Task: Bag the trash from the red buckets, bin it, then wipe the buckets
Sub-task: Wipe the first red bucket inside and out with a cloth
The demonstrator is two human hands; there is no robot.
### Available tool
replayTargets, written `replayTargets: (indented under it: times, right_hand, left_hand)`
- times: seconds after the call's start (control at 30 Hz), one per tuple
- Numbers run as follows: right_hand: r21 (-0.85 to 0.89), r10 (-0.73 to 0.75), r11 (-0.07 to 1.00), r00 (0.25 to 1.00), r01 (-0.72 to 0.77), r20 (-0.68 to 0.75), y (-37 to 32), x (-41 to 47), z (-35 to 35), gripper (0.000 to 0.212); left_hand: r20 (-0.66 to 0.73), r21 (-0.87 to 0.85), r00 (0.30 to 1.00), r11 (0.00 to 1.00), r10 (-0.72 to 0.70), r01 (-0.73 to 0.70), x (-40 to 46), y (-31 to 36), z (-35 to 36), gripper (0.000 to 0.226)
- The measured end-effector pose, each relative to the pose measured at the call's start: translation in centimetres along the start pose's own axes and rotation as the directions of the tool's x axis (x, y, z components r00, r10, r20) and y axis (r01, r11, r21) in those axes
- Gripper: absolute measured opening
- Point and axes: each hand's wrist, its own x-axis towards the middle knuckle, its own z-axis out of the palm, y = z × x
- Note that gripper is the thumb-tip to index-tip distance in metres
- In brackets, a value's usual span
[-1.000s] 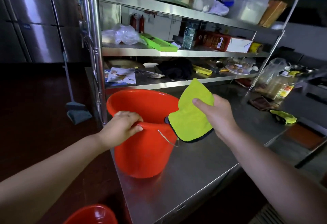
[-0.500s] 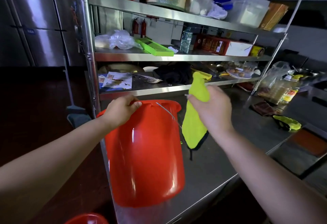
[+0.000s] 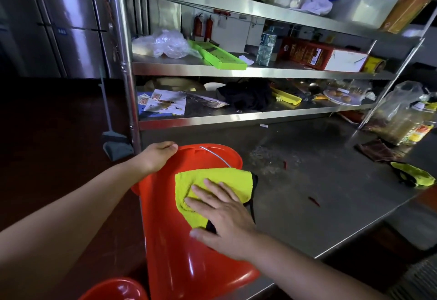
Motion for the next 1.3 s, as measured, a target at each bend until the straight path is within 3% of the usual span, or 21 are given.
replayTargets:
  times: [0.37, 0.63, 0.8, 0.87, 0.9, 0.97, 1.07, 1.3]
  right_hand:
    - [-0.061, -0.068, 0.996, 0.998, 0.067, -0.007, 5.2, 9.2, -1.0, 0.050]
    - [0.016, -0.041, 0.999, 0.999, 0.041, -0.026, 3.0, 7.3, 0.4, 0.055]
    - [0.020, -0.128, 0.991, 0.991, 0.129, -0.042, 0.6, 2.6, 1.4, 0.055]
    - [-0.004, -0.177, 0.984, 0.984, 0.177, -0.030, -0.6, 1.1, 1.8, 0.055]
    - [-0.011, -0.202, 0.979, 0.979, 0.202, -0.021, -1.1, 0.5, 1.9, 0.055]
    - [-0.027, -0.257, 0.966, 0.966, 0.257, 0.000, -1.9, -0.5, 2.2, 0.057]
    - [-0.062, -0.301, 0.951, 0.953, 0.303, 0.034, -2.4, -0.7, 2.2, 0.067]
    - [-0.010, -0.200, 0.980, 0.980, 0.200, -0.012, -0.3, 3.6, 1.8, 0.056]
  left_hand:
    - [0.079, -0.161, 0.997, 0.986, -0.019, 0.031, 2.1, -1.3, -0.5, 0.026]
    - [0.084, -0.179, 0.996, 0.984, 0.013, 0.002, 2.0, -3.3, -1.1, 0.018]
    - [-0.001, -0.001, 0.987, 0.987, 0.163, -0.163, 2.5, -1.8, -0.6, 0.029]
    - [0.053, 0.049, 0.977, 0.976, 0.208, -0.210, 2.9, -0.4, 0.6, 0.023]
    - [0.090, 0.085, 0.976, 0.975, 0.198, -0.205, 3.0, 0.1, 1.3, 0.021]
    - [0.112, 0.218, 0.979, 0.957, 0.170, -0.191, 3.3, 0.4, 2.2, 0.037]
    - [0.054, 0.332, 0.990, 0.933, 0.130, -0.141, 4.1, 0.2, 2.6, 0.055]
    - [0.062, 0.329, 0.991, 0.935, 0.118, -0.132, 4.5, -1.2, 1.6, 0.055]
